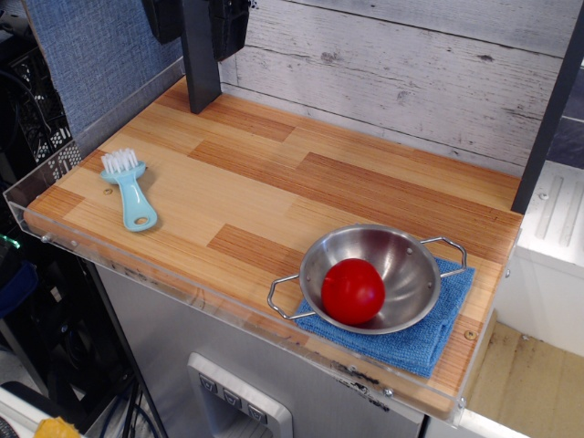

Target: Move the red ball next to the blue brush

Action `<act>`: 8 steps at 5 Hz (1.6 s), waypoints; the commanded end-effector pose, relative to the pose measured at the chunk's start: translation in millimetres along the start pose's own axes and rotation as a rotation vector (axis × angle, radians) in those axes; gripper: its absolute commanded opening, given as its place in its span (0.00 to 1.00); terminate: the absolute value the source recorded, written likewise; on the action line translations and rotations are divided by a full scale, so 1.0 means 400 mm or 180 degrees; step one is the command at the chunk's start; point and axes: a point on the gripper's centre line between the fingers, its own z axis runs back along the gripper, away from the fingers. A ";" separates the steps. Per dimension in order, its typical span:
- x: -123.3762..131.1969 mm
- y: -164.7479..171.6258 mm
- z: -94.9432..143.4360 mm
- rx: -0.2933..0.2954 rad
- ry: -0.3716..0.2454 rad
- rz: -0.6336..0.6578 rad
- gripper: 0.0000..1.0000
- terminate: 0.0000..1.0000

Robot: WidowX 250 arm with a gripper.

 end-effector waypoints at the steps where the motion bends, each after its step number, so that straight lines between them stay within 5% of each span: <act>1: 0.000 0.000 0.000 0.0000 0.0000 0.0000 1.00 0.00; 4: -0.086 -0.380 -0.054 0.0038 0.0063 -0.0184 1.00 0.00; 5: -0.120 -0.485 -0.121 0.0088 0.0083 -0.0227 1.00 0.00; 8: -0.135 -0.495 -0.235 0.0302 0.0158 -0.0225 1.00 0.00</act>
